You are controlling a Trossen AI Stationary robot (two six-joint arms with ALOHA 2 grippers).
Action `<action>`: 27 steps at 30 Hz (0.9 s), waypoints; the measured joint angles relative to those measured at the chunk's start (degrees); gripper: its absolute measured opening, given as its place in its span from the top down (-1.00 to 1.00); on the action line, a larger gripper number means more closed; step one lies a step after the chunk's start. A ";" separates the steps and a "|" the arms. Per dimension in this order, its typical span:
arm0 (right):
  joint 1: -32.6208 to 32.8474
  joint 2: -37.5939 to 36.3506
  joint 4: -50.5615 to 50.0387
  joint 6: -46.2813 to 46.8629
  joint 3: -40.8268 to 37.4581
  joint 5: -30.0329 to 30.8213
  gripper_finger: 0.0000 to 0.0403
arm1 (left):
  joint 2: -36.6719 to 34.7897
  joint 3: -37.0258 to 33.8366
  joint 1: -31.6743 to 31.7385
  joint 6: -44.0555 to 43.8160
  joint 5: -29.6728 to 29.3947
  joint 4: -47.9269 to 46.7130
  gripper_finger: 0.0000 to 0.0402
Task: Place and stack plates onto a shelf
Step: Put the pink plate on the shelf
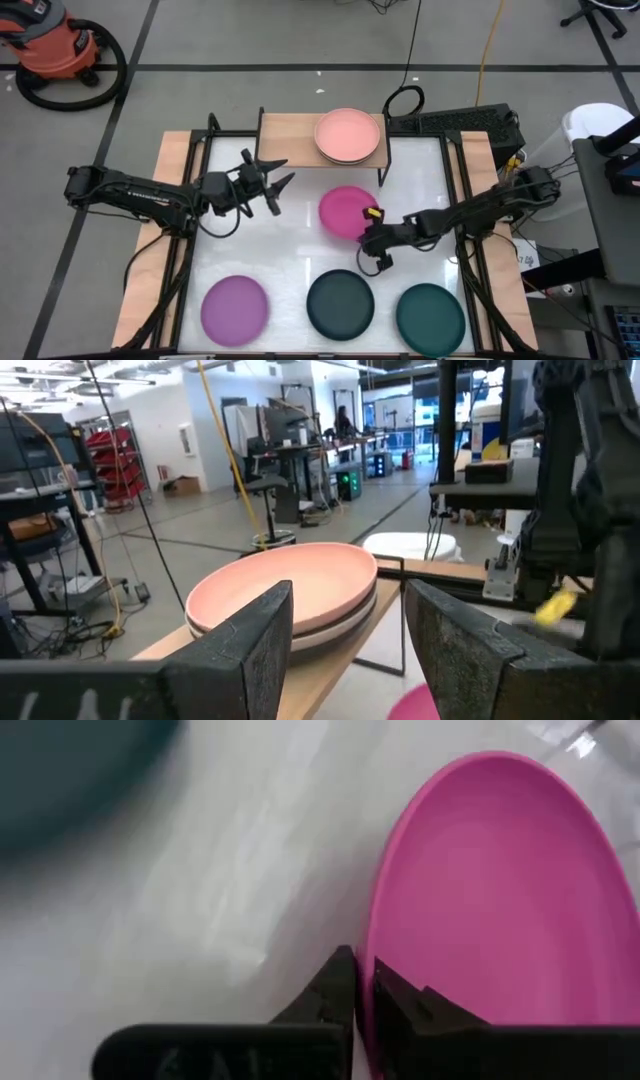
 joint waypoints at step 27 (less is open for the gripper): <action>-23.58 7.42 39.66 -7.34 26.75 -29.96 1.00 | -24.95 -13.74 -2.95 6.77 -12.66 3.27 0.00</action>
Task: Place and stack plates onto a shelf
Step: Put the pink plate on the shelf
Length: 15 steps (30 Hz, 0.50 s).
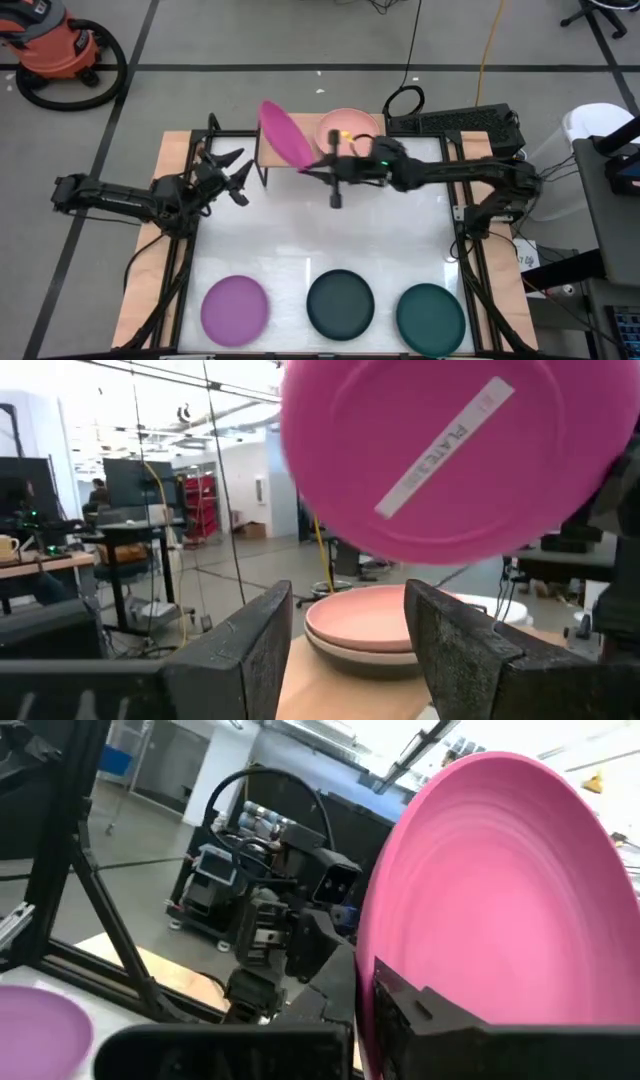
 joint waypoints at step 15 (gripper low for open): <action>-4.76 17.86 -4.16 6.73 8.74 -0.33 1.00 | -0.82 -0.20 0.07 -0.18 0.69 -0.74 0.00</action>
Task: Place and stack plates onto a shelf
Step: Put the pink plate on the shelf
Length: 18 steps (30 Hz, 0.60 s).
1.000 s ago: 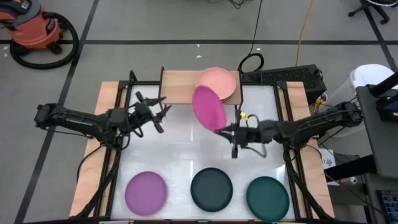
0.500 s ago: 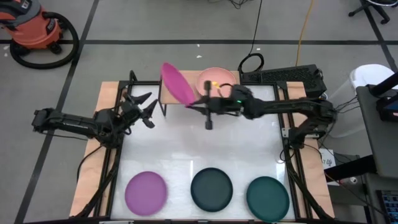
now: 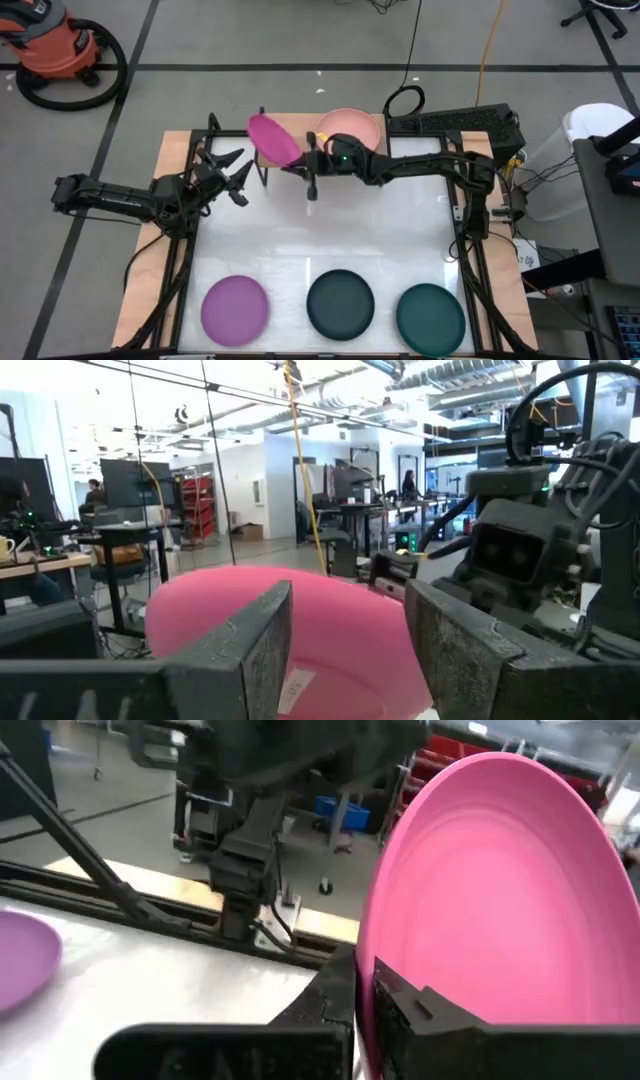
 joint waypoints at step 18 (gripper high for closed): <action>0.28 -0.73 -10.94 -3.03 0.13 9.30 1.00 | 0.00 0.00 0.00 -0.64 0.15 0.00 0.00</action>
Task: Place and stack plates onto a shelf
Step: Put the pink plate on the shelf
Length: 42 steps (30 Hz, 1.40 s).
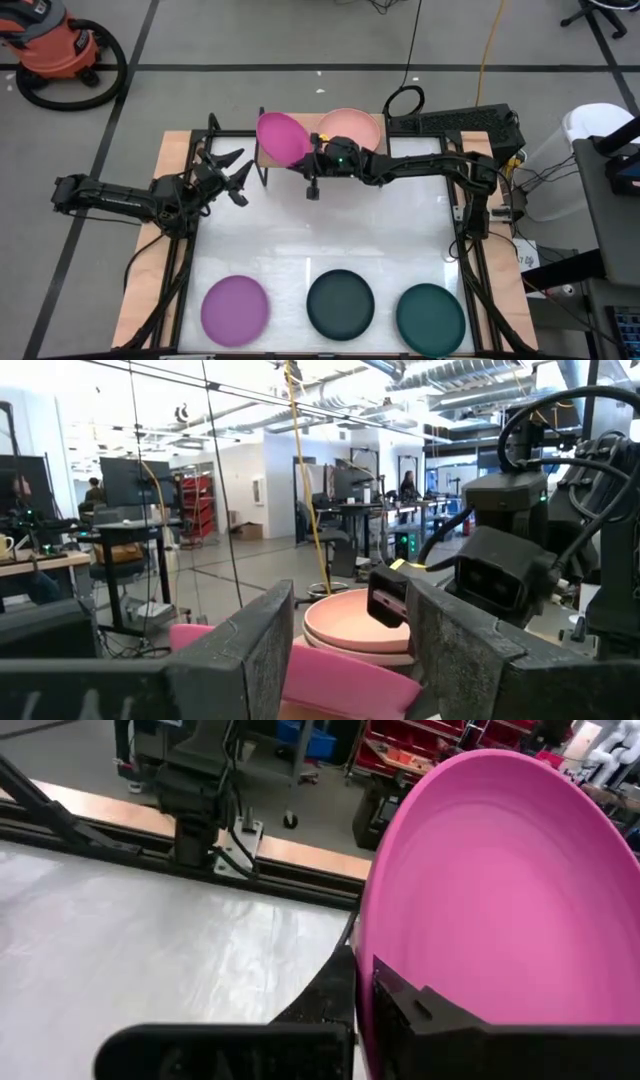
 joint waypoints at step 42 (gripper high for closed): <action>-0.83 -0.85 -4.46 -3.72 -0.22 7.22 0.58 | 0.02 0.02 0.00 -4.18 3.32 -0.83 0.00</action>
